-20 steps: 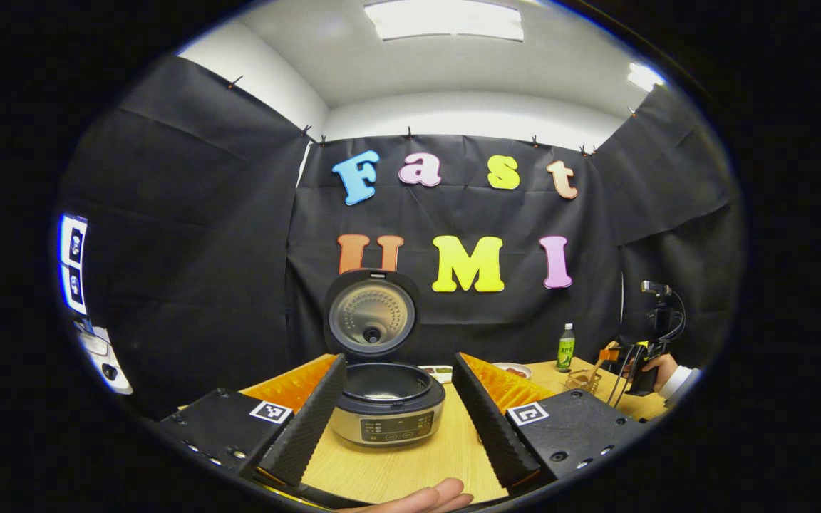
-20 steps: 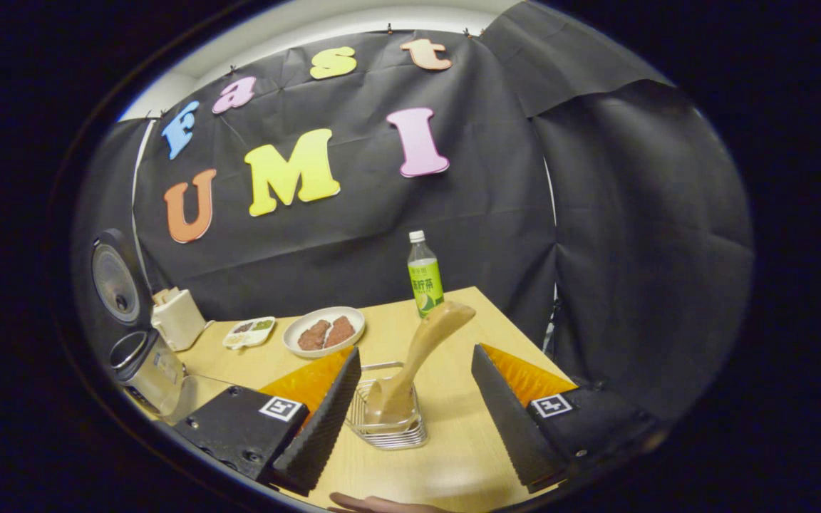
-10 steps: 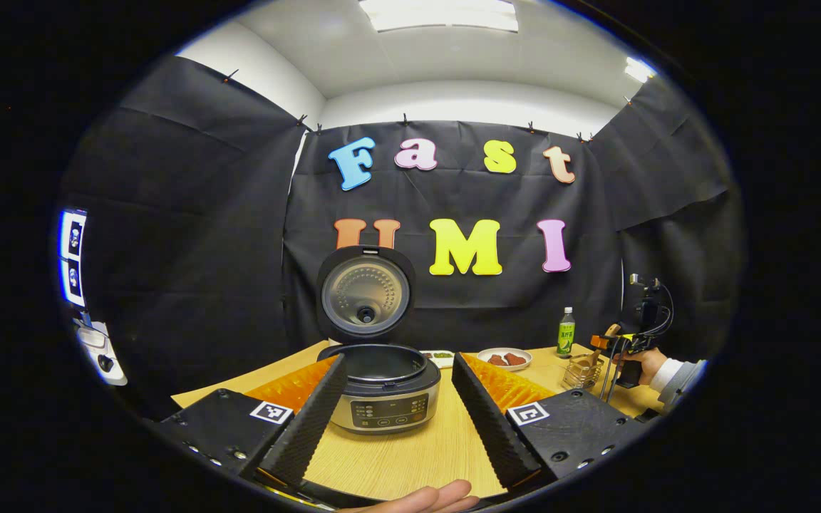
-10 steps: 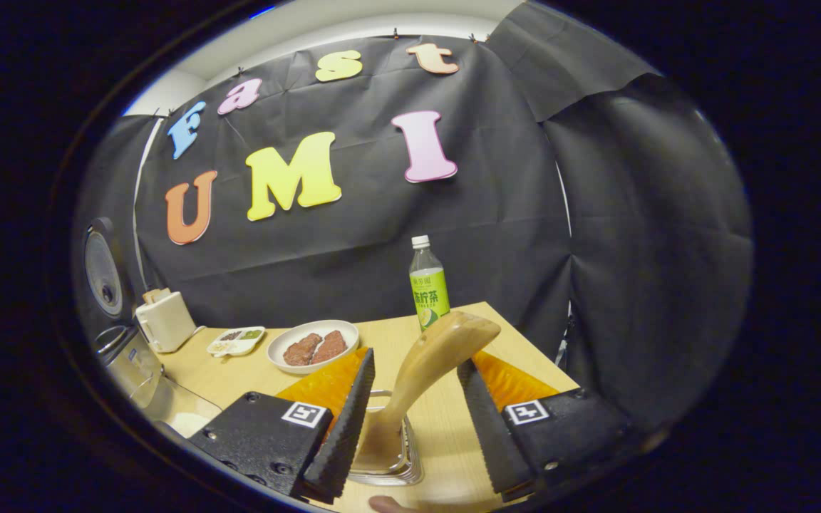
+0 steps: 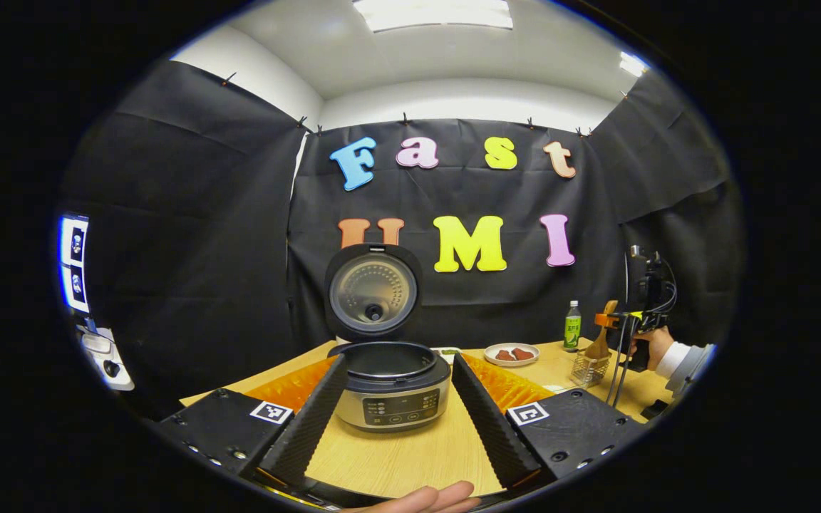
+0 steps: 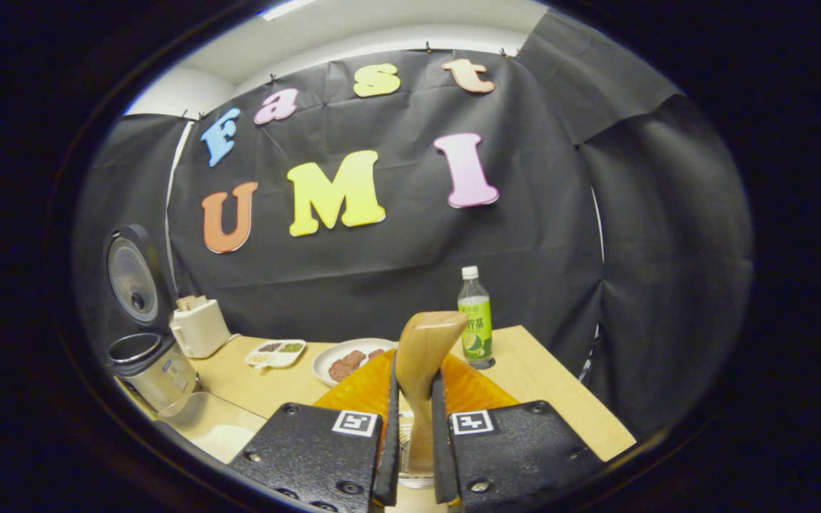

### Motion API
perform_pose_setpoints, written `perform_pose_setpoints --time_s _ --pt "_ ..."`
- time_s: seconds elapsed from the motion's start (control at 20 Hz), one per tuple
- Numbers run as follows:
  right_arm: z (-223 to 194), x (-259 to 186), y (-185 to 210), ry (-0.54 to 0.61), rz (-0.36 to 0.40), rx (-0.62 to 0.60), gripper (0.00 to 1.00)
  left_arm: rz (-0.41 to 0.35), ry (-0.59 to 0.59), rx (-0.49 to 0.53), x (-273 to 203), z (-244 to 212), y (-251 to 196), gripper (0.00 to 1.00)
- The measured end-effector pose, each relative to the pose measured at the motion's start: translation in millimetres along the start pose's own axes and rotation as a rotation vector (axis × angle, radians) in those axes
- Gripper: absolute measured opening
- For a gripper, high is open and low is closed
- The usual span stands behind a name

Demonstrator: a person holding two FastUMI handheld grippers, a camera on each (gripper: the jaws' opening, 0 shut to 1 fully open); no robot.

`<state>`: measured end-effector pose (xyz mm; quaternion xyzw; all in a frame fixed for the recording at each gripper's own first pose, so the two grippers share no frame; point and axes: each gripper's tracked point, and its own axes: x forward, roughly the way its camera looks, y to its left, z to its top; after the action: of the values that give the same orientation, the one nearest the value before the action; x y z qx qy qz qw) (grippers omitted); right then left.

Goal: Close the left gripper, press the button to open the rice cooker; take a wooden spoon from the chopstick holder with the right hand, scoop a spoonful of rice and pour it into the rice cooker, then put the wooden spoon back into the chopstick holder.

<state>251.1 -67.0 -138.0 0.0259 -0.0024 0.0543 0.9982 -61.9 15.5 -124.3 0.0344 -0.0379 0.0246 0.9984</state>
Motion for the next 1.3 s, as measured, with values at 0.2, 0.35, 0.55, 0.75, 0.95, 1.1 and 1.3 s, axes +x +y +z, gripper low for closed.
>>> perform_pose_setpoints --time_s 0.2,0.35,0.55,0.75,0.95,1.1,1.3 --pt "32 -19 22 -0.056 -0.002 -0.071 0.23 0.001 0.012 0.005 -9 -1 6 0.94" --pt "48 -33 42 -0.065 0.033 -0.084 0.19 0.006 0.015 -0.008 -14 0 14 0.94" --pt "62 -53 78 -0.067 0.083 -0.102 0.19 0.024 0.025 -0.015 -21 1 26 0.94" --pt "55 -70 116 -0.036 0.136 -0.127 0.15 0.043 0.040 -0.009 -28 -1 32 0.94" --pt "28 -87 165 -0.002 0.220 -0.149 0.15 0.054 0.040 -0.016 -33 1 35 0.94" --pt "0 -95 181 0.011 0.230 -0.177 0.15 0.061 0.048 -0.019 -34 -2 37 0.94" --pt "-42 -84 167 0.064 0.133 -0.186 0.15 0.067 0.057 -0.018 -36 -4 40 0.94"
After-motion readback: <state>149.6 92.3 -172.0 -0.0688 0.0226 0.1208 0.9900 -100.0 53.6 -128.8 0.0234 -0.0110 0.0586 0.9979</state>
